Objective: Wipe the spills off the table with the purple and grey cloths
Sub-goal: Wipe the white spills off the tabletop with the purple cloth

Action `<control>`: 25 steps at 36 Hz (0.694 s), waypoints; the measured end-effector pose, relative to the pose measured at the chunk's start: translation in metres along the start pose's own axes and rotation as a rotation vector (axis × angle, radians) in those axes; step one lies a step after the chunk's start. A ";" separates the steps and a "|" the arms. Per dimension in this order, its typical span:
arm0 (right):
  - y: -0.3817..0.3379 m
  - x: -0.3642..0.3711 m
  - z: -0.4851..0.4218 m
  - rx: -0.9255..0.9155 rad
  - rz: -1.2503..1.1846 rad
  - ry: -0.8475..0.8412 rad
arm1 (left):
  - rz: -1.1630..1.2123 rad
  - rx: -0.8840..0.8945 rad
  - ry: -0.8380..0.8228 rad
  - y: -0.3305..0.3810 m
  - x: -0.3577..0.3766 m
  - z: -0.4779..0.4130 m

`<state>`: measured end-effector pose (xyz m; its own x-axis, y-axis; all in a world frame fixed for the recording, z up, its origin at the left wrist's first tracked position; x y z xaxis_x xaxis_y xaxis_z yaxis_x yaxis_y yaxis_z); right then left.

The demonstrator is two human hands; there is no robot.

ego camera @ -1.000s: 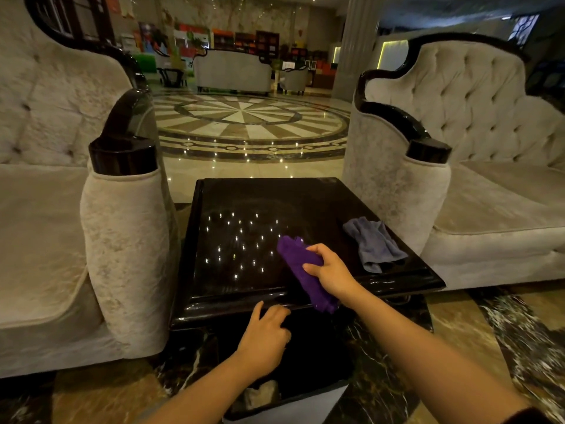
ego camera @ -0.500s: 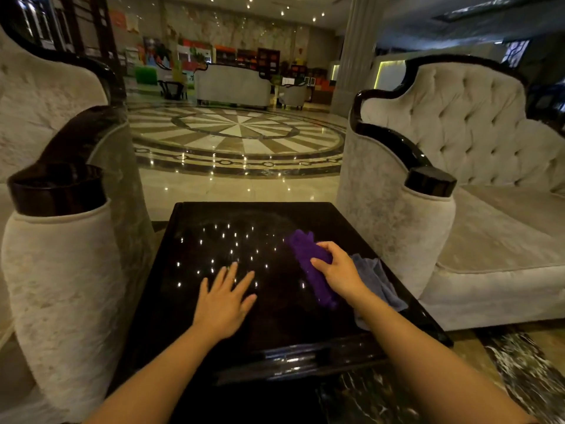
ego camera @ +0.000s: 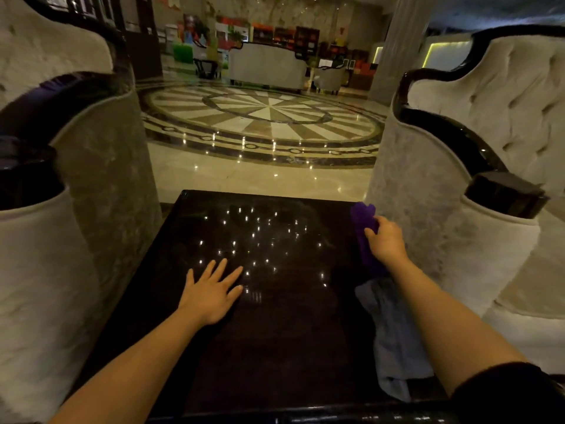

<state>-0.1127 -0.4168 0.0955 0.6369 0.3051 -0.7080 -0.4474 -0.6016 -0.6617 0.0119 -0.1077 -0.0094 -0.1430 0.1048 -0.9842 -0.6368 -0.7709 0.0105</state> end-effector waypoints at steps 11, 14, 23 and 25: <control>0.047 0.042 -0.018 0.129 0.164 -0.233 | 0.010 -0.003 0.019 -0.003 0.004 -0.002; 0.049 0.045 -0.015 0.121 0.152 -0.279 | 0.018 -0.009 0.026 -0.004 0.004 -0.002; 0.042 0.026 0.006 0.013 0.199 -0.247 | 0.034 -0.045 0.081 -0.003 0.002 -0.001; 0.041 0.020 0.014 -0.008 0.191 -0.231 | 0.024 -0.062 0.100 -0.004 0.001 -0.001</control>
<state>-0.1270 -0.4255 0.0509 0.3815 0.3449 -0.8576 -0.5397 -0.6701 -0.5096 0.0149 -0.1049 -0.0104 -0.0797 0.0248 -0.9965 -0.5858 -0.8100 0.0267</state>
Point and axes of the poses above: each hand's wrist, its own z-axis away from the middle knuckle, its own x-axis out of the palm, y = z × x, the point moved 4 cm from there along -z, towards the middle knuckle, and after that the axes turned 9 degrees about -z, right-handed, at the moved point
